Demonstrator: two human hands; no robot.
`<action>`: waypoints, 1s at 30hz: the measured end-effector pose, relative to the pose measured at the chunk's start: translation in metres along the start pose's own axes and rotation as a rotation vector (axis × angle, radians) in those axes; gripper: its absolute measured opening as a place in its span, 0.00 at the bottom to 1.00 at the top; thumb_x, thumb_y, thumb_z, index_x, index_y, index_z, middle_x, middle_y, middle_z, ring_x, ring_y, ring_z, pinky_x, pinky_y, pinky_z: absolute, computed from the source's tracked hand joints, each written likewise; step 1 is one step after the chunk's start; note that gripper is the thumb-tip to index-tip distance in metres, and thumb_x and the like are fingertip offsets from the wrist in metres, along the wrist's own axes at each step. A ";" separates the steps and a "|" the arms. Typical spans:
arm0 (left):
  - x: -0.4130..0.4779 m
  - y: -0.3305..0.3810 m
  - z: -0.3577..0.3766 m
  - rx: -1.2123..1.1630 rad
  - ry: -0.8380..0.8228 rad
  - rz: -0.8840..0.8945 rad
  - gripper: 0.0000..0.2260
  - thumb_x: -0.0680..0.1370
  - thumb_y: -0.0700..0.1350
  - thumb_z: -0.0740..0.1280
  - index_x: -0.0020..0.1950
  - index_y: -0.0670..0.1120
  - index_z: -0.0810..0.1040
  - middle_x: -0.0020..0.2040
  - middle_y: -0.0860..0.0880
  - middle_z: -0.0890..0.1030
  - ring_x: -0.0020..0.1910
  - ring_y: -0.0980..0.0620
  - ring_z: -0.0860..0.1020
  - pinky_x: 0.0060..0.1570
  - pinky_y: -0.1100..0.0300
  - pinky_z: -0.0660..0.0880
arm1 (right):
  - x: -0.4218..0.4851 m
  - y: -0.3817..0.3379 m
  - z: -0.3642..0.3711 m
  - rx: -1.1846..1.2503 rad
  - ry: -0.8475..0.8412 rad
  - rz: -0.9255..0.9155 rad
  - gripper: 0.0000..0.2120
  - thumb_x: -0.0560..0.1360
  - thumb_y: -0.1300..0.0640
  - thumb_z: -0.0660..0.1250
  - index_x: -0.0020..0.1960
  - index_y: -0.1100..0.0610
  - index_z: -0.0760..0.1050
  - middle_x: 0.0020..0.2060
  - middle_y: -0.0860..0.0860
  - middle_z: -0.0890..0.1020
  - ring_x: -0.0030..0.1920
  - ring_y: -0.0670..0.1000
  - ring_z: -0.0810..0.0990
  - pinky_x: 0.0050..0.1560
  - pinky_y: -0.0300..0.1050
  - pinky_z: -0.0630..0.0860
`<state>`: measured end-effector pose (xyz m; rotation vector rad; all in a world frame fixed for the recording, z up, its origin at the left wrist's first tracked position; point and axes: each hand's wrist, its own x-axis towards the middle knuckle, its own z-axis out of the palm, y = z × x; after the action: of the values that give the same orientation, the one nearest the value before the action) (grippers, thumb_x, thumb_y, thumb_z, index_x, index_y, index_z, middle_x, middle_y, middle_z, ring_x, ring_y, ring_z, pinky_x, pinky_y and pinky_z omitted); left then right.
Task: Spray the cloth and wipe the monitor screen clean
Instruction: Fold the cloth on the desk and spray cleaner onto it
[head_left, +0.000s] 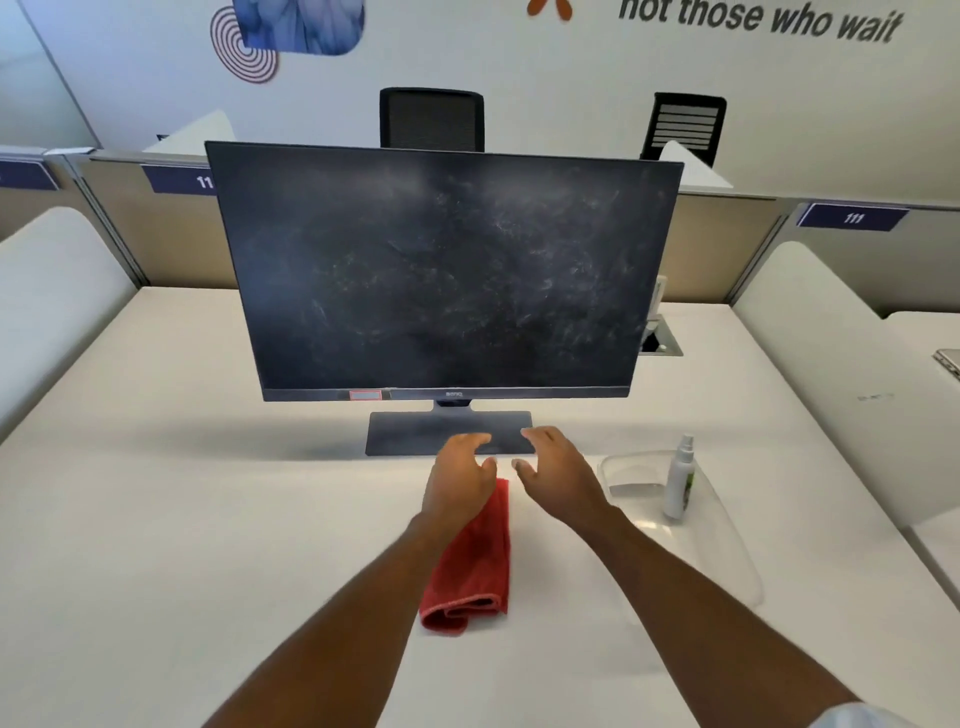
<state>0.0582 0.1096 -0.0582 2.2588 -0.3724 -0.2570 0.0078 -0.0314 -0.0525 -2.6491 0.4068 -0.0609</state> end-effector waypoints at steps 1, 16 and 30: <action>0.002 0.011 0.006 -0.017 -0.012 0.021 0.17 0.79 0.45 0.65 0.68 0.47 0.75 0.68 0.47 0.75 0.65 0.48 0.74 0.66 0.54 0.69 | 0.000 0.004 -0.007 0.021 0.057 0.024 0.24 0.79 0.49 0.63 0.72 0.57 0.68 0.71 0.54 0.72 0.69 0.55 0.72 0.66 0.48 0.70; 0.020 0.140 0.120 -0.094 -0.267 0.049 0.16 0.79 0.45 0.67 0.67 0.45 0.76 0.65 0.47 0.78 0.60 0.49 0.77 0.62 0.58 0.71 | -0.028 0.125 -0.082 0.142 0.445 0.441 0.16 0.78 0.58 0.66 0.64 0.62 0.73 0.59 0.60 0.78 0.57 0.60 0.78 0.57 0.49 0.74; 0.038 0.171 0.169 -0.065 -0.335 0.042 0.17 0.81 0.40 0.61 0.71 0.43 0.71 0.71 0.45 0.73 0.69 0.46 0.71 0.68 0.56 0.66 | -0.014 0.160 -0.092 0.076 0.333 0.446 0.16 0.79 0.49 0.63 0.62 0.55 0.78 0.55 0.55 0.82 0.53 0.57 0.81 0.50 0.47 0.75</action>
<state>0.0113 -0.1287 -0.0401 2.1416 -0.5772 -0.6200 -0.0593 -0.2036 -0.0408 -2.4122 1.0704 -0.3685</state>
